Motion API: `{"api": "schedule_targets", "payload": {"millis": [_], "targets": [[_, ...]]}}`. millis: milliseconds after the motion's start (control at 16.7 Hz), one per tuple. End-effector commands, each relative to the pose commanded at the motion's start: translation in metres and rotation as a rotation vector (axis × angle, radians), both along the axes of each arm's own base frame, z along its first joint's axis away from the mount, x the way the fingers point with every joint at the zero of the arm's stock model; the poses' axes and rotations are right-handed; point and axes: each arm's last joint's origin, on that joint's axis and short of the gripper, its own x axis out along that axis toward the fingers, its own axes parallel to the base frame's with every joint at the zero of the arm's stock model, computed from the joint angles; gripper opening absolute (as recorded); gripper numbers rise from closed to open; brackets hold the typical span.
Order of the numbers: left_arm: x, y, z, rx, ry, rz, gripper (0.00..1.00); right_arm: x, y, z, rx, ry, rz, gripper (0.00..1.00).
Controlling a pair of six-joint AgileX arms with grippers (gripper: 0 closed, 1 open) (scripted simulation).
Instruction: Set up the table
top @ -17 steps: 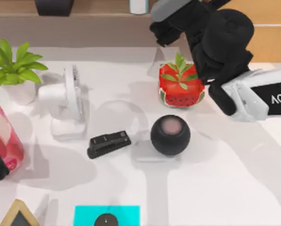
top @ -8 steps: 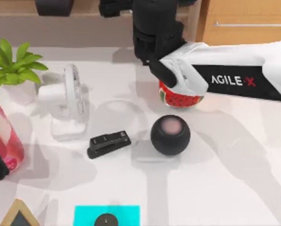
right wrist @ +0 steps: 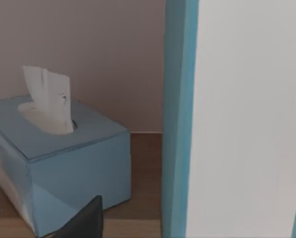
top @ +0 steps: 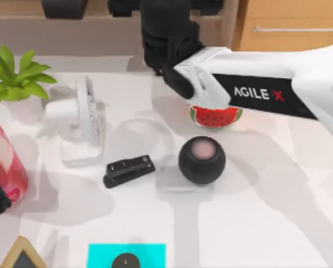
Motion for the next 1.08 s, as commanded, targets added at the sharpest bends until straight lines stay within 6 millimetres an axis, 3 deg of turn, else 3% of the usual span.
{"api": "schedule_targets", "payload": {"millis": [720,1080], "targets": [[0.000,0.000,0.000,0.000,0.000,0.000,1.00,0.020,0.000,0.000,0.000,0.000,0.000,1.00],[0.000,0.000,0.000,0.000,0.000,0.000,1.00,0.020,0.000,0.000,0.000,0.000,0.000,0.55]]}}
